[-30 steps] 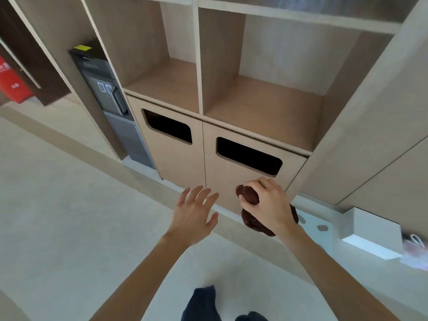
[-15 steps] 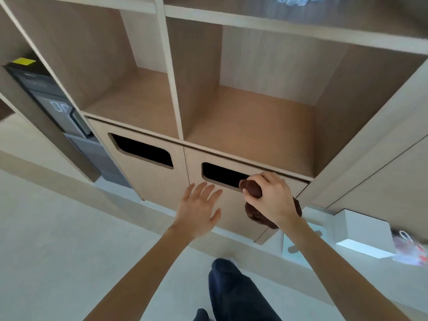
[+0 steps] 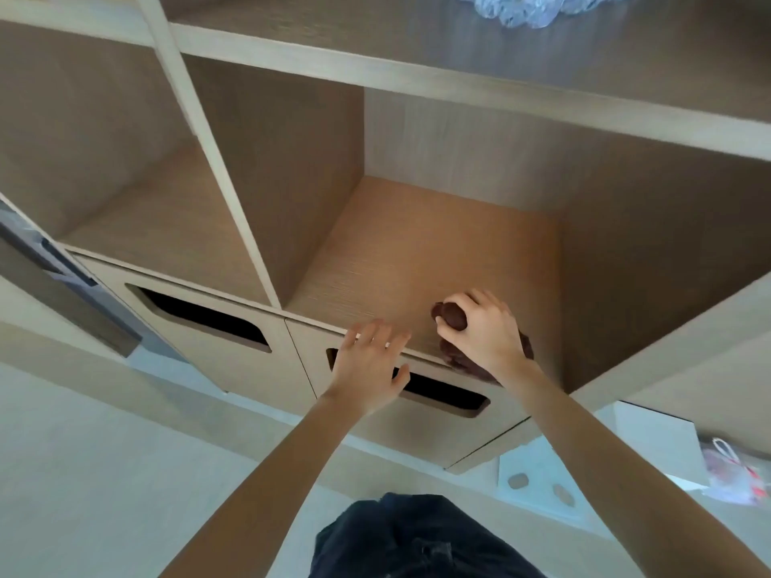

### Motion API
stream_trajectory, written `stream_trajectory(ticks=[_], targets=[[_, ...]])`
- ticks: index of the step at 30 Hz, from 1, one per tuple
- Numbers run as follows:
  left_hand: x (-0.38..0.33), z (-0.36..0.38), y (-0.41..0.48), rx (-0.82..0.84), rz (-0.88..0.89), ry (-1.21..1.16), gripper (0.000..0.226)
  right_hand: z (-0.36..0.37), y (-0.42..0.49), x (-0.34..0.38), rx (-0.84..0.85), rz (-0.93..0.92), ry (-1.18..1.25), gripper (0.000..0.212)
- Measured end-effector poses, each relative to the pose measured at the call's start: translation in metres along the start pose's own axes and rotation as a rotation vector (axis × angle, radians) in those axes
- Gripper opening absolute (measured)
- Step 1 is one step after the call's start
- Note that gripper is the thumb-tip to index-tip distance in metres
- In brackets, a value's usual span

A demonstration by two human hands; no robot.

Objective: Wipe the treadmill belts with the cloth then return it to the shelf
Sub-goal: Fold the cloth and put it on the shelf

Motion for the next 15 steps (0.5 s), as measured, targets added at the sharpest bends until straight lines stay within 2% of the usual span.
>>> stream_trajectory(ticks=[6,10,12,15], targets=[[0.019,0.023,0.027,0.084,0.037,-0.011,0.045,0.031,0.023,-0.020,0.017,0.069,0.007,0.026],[0.026,0.036,0.036,0.162,0.074,-0.022,0.047,0.035,0.024,-0.025,0.088,0.056,-0.038,0.045],[0.029,0.038,0.039,0.164,0.100,-0.029,0.047,0.027,0.013,-0.030,0.028,0.060,0.079,0.047],[0.035,0.036,0.048,0.160,0.165,-0.052,0.046,0.012,-0.014,-0.041,-0.135,0.045,0.203,0.038]])
Point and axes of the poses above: each hand's wrist, its own y-axis towards the middle knuckle, its own z-axis out of the palm, x = y × z, the point moved 4 cm from there along y, towards the middle knuckle, and after that the axes turned 5 degrees about x, right-handed, at the moved point
